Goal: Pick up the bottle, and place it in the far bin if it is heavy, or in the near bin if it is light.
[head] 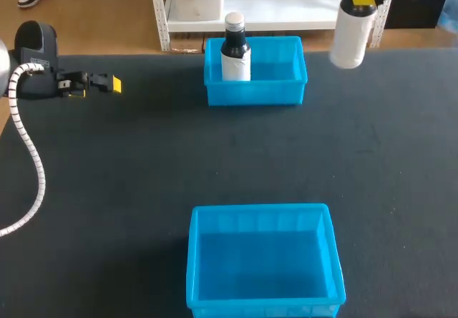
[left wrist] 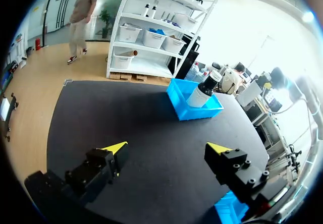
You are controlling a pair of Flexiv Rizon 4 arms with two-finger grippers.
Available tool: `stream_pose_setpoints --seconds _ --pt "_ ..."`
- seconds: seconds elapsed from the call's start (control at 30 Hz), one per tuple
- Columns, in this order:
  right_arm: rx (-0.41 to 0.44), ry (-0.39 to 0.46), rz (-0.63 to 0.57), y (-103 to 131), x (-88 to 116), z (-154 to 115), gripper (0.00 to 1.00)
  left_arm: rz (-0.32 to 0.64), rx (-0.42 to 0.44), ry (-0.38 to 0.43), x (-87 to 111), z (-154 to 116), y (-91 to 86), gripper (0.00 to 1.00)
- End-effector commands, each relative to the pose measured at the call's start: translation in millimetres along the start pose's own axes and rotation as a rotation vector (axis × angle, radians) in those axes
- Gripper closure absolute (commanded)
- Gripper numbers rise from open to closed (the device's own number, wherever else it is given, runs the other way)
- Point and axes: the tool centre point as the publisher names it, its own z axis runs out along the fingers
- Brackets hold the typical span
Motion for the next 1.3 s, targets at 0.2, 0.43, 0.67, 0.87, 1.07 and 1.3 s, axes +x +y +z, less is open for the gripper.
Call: stream_pose_setpoints --seconds 0.2,0.43,0.67,0.87,1.07,1.3 --pt "-0.045 0.004 -0.013 -27 -12 25 1.00 0.000 0.000 0.000 0.0 0 0.0 0.00" --pt "-0.068 0.003 -0.027 -31 -19 46 1.00 0.000 0.000 0.000 0.0 0 0.0 0.00" --pt "-0.087 0.002 -0.040 -36 -22 63 1.00 0.000 0.000 0.000 0.0 0 0.0 0.00" --pt "-0.095 -0.005 -0.051 -40 -24 77 1.00 0.000 0.000 0.000 0.0 0 0.0 0.00" --pt "-0.112 -0.010 -0.054 -44 -23 97 1.00 0.000 0.000 0.000 0.0 0 0.0 0.00" --pt "-0.139 -0.021 -0.057 -45 -20 117 1.00 0.000 0.000 0.000 0.0 0 0.0 0.00"
